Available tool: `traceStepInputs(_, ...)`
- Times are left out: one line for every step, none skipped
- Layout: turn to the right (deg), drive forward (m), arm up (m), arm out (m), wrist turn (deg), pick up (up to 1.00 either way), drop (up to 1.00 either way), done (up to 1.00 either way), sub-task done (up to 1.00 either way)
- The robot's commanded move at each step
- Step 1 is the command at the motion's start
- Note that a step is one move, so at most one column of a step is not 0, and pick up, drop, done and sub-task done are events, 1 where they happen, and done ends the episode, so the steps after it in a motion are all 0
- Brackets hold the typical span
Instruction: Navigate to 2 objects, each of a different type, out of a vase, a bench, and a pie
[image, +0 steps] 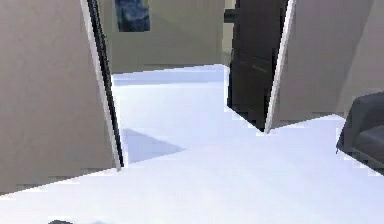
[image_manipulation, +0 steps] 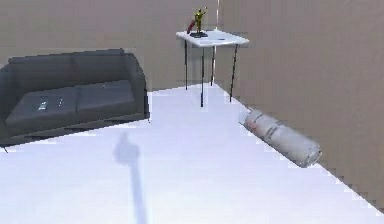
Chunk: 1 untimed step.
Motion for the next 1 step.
traceStepInputs(0.0, 0.45, 0.0, 0.0, 0.0, 0.0, 0.0, 0.0, 0.0)
